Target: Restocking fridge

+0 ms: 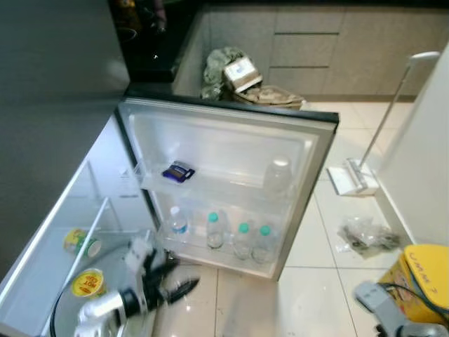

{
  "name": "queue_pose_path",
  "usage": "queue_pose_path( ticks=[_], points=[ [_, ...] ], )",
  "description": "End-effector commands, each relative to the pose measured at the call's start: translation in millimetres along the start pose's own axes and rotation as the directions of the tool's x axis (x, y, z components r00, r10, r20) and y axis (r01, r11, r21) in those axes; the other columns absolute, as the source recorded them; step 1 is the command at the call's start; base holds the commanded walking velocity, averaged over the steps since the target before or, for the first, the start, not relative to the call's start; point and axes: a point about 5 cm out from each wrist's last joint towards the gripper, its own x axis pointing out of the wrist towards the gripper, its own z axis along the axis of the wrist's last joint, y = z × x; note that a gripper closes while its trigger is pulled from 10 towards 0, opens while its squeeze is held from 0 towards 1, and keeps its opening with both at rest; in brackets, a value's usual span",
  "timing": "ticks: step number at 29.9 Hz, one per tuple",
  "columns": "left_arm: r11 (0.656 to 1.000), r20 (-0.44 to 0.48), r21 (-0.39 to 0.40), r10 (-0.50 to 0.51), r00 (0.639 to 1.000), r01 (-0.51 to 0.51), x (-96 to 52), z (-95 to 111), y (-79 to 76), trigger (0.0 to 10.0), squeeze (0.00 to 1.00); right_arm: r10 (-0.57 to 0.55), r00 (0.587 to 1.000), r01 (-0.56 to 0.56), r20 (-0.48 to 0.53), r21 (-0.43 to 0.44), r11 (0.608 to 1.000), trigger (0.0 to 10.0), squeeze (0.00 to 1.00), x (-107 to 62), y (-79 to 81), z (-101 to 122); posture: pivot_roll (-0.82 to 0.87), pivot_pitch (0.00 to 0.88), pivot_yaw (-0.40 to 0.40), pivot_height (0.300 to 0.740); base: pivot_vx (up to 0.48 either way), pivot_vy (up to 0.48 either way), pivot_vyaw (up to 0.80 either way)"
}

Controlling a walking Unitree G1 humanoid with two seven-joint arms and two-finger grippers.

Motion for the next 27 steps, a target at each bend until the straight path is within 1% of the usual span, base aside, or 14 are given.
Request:
queue_pose_path(
  ticks=[1,3,5,6,7,9,11,13,14,15,17,21,25,27],
  points=[
    [0.997,-0.052,-0.071,0.041,0.998,-0.044,0.5,-18.8,-4.0,10.0,0.00,-0.069,0.997,0.070,-0.022,0.027,0.997,10.0,0.00,0.3,-2.0,-10.7,-0.08,0.000,-0.030,0.740,0.000,0.000,0.00],
    [0.982,-0.105,-0.152,0.094,0.990,-0.110,-0.5,-39.3,-9.0,10.0,0.00,-0.148,0.988,0.151,-0.047,0.055,0.987,10.0,0.00,-1.1,-6.6,-21.6,-0.08,0.000,-0.030,0.740,0.000,0.000,0.00],
    [0.976,-0.132,-0.164,0.121,0.984,-0.142,-0.8,-46.7,-10.6,10.0,0.00,-0.178,0.982,0.181,-0.055,0.061,0.982,10.0,0.00,-0.9,-7.2,-25.2,-0.09,0.000,-0.031,0.740,0.000,0.000,0.00],
    [0.945,-0.201,-0.233,0.185,0.962,-0.231,-0.5,-63.7,-14.6,10.0,0.00,-0.208,0.976,0.214,-0.070,0.084,0.973,10.0,0.00,0.6,-3.5,-33.0,-0.09,0.000,-0.032,0.740,0.000,0.000,0.00],
    [0.945,-0.201,-0.233,0.185,0.962,-0.231,-0.5,-63.7,-14.6,10.0,0.00,-0.208,0.976,0.214,-0.070,0.084,0.973,10.0,0.00,0.6,-3.5,-33.0,-0.09,0.000,-0.032,0.740,0.000,0.000,0.00],
    [0.897,-0.270,-0.281,0.268,0.925,-0.342,-1.1,-79.6,-18.1,10.0,0.00,-0.232,0.969,0.241,-0.084,0.123,0.963,10.0,0.00,3.5,4.7,-40.1,-0.09,0.000,-0.031,0.740,0.000,0.000,0.00],
    [0.860,-0.303,-0.253,0.365,0.880,-0.443,-4.3,-87.2,-17.1,10.0,0.00,-0.232,0.969,0.243,-0.088,0.155,0.958,10.0,0.00,6.9,14.8,-43.9,-0.09,0.000,-0.030,0.740,0.000,0.000,0.00],
    [0.769,-0.311,-0.287,0.490,0.814,-0.572,-9.7,-91.4,-12.5,10.0,0.00,-0.215,0.973,0.227,-0.084,0.173,0.958,10.0,0.00,10.8,27.6,-46.9,-0.09,0.000,-0.033,0.740,0.000,0.000,0.00],
    [0.711,-0.330,-0.336,0.525,0.784,-0.617,-13.4,-99.0,-15.1,10.0,0.00,-0.184,0.978,0.198,-0.094,0.171,0.965,10.0,0.00,13.9,41.8,-53.2,-0.08,0.000,-0.036,0.740,0.000,0.000,0.00],
    [0.671,-0.347,-0.368,0.544,0.764,-0.644,-15.7,-104.5,-17.5,10.0,0.00,-0.164,0.981,0.179,-0.102,0.170,0.969,10.0,0.00,15.7,52.0,-57.6,-0.08,0.000,-0.037,0.740,0.000,0.000,0.00],
    [0.634,-0.375,-0.398,0.548,0.748,-0.663,-17.5,-113.1,-23.5,10.0,0.00,-0.131,0.985,0.150,-0.110,0.184,0.971,10.0,0.00,18.0,66.5,-63.0,-0.08,0.000,-0.035,0.740,0.000,0.000,0.00],
    [0.616,-0.407,-0.410,0.536,0.740,-0.672,-15.5,-122.6,-33.2,10.0,0.00,-0.077,0.993,0.096,-0.091,0.229,0.969,10.0,0.00,20.6,81.9,-64.4,-0.08,0.000,-0.035,0.740,0.127,0.000,0.00],
    [0.614,-0.413,-0.411,0.534,0.738,-0.674,-14.0,-124.5,-35.8,10.0,0.00,-0.050,0.995,0.068,-0.085,0.227,0.971,10.0,0.00,21.2,85.6,-64.0,-0.08,0.000,-0.035,0.740,0.262,0.000,0.00],
    [0.618,-0.419,-0.403,0.532,0.736,-0.675,-14.0,-125.0,-36.2,10.0,0.00,-0.040,0.996,0.056,-0.085,0.200,0.978,10.0,0.00,21.5,86.3,-62.7,-0.08,0.000,-0.036,0.740,0.270,-0.322,0.77]
  ],
)
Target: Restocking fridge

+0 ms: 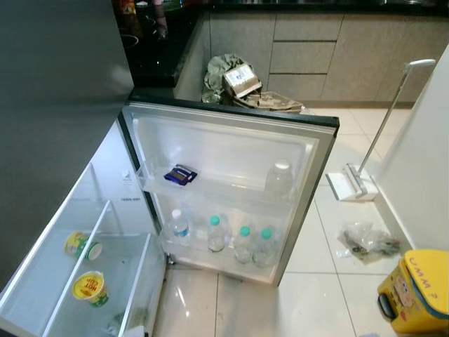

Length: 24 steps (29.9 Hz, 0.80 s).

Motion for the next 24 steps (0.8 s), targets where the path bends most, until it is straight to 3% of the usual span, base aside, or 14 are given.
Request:
queue_pose_path(
  ticks=[1,8,24],
  points=[
    [1.000,-0.014,0.006,0.021,1.000,-0.021,-0.9,-2.5,2.3,10.0,0.00,0.014,0.999,-0.012,0.034,-0.039,0.999,10.0,0.00,1.0,1.1,13.0,-0.08,0.000,-0.035,0.740,0.277,-0.371,0.77],
    [1.000,0.001,0.029,0.012,1.000,-0.012,1.4,6.9,0.7,10.0,0.00,0.002,0.999,0.002,0.048,-0.079,0.997,10.0,0.00,0.7,-4.1,20.8,-0.08,0.000,-0.038,0.740,0.277,-0.374,0.76],
    [1.000,-0.028,0.012,-0.012,1.000,0.012,2.7,-1.0,-5.3,10.0,0.00,-0.040,0.999,0.039,-0.013,-0.084,0.996,10.0,0.00,-0.3,-9.7,9.1,-0.09,0.000,-0.038,0.740,0.216,-0.367,0.00]
  ],
)
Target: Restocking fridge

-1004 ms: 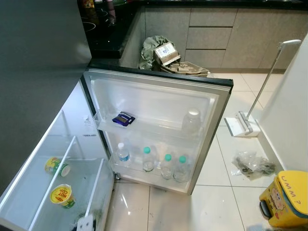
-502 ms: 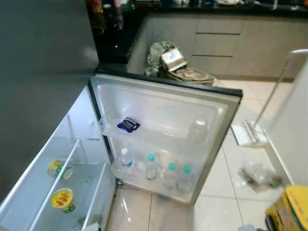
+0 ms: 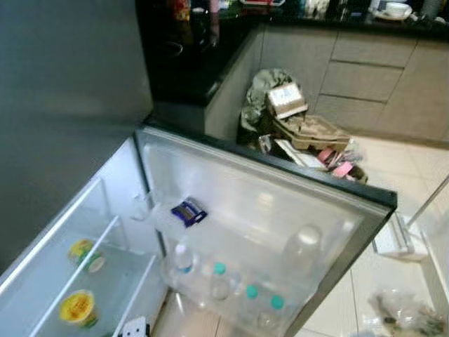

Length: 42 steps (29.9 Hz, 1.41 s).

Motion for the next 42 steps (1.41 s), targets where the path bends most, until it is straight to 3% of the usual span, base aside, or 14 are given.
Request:
queue_pose_path(
  ticks=[1,15,37,42],
  points=[
    [1.000,-0.045,-0.007,0.007,0.999,-0.008,-1.3,-11.8,-0.7,10.0,0.00,-0.018,1.000,0.018,0.015,0.002,1.000,10.0,0.00,-0.1,-4.4,6.2,-0.09,0.000,-0.037,0.740,0.000,0.000,0.00],
    [0.999,-0.054,0.043,0.019,0.998,-0.016,0.2,-11.4,-3.2,10.0,0.00,-0.025,1.000,0.025,0.013,0.012,1.000,10.0,0.00,-0.4,-6.0,6.0,-0.09,0.000,-0.038,0.740,0.000,0.000,0.00],
    [0.998,-0.067,0.067,0.022,0.997,-0.017,0.7,-14.3,-5.2,10.0,0.00,-0.007,1.000,0.007,0.009,0.018,1.000,10.0,0.00,0.3,-0.6,4.9,-0.09,0.000,-0.035,0.740,-0.401,0.000,0.00],
    [0.998,-0.060,0.066,0.023,0.998,-0.019,0.7,-12.9,-4.6,10.0,0.00,-0.003,1.000,0.003,0.008,0.018,1.000,10.0,0.00,0.6,1.3,4.9,-0.09,0.000,-0.032,0.740,-0.066,0.000,0.00]
  ],
)
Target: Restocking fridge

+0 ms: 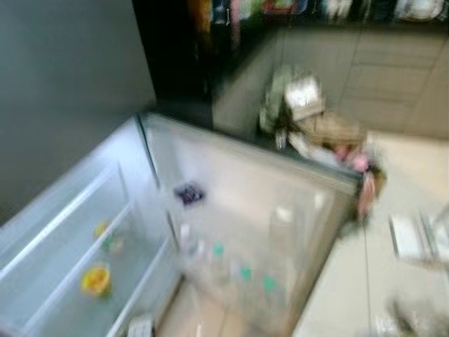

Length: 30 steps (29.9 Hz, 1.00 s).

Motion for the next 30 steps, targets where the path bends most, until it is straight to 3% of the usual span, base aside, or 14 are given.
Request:
queue_pose_path(
  ticks=[1,5,19,24,25,28,30],
  points=[
    [1.000,-0.030,0.001,-0.016,0.999,0.017,0.3,-5.5,-3.2,10.0,0.00,0.010,1.000,-0.009,-0.017,0.011,1.000,10.0,0.00,0.3,4.8,-5.2,-0.09,0.000,-0.033,0.740,0.000,0.000,0.00],
    [1.000,-0.030,0.012,-0.024,0.999,0.024,-0.2,-4.8,-1.9,10.0,0.00,0.010,1.000,-0.010,-0.018,0.012,1.000,10.0,0.00,0.3,5.6,-5.5,-0.09,0.000,-0.032,0.740,0.000,0.000,0.00],
    [0.999,-0.041,0.009,-0.033,0.999,0.034,-0.4,-8.0,-3.4,10.0,0.00,-0.012,1.000,0.012,-0.002,0.010,1.000,10.0,0.00,0.2,2.2,-3.1,-0.09,0.000,-0.035,0.740,0.000,-0.465,0.00],
    [1.000,-0.031,-0.010,-0.018,0.999,0.018,-0.4,-7.7,-2.7,10.0,0.00,-0.079,0.996,0.077,0.040,0.041,0.996,10.0,0.00,-1.0,-11.0,7.1,-0.09,0.000,-0.034,0.740,0.000,0.000,0.00],
    [1.000,-0.030,-0.011,-0.014,0.999,0.013,-0.6,-7.3,-1.8,10.0,0.00,-0.140,0.985,0.131,0.102,0.085,0.988,10.0,0.00,-2.9,-24.6,23.5,-0.09,0.000,-0.032,0.740,0.000,0.000,0.00],
    [1.000,-0.030,-0.007,-0.012,0.999,0.012,-0.8,-7.2,-1.1,10.0,0.00,-0.188,0.970,0.171,0.152,0.120,0.978,10.0,0.00,-5.3,-35.6,38.3,-0.09,0.000,-0.029,0.740,0.000,0.000,0.00],
    [1.000,-0.034,-0.001,-0.010,0.999,0.010,-1.3,-7.6,-0.1,10.0,0.00,-0.238,0.943,0.191,0.233,0.206,0.960,10.0,0.00,-10.4,-50.8,62.5,-0.09,0.000,-0.027,0.740,0.000,0.000,0.00]
  ],
)
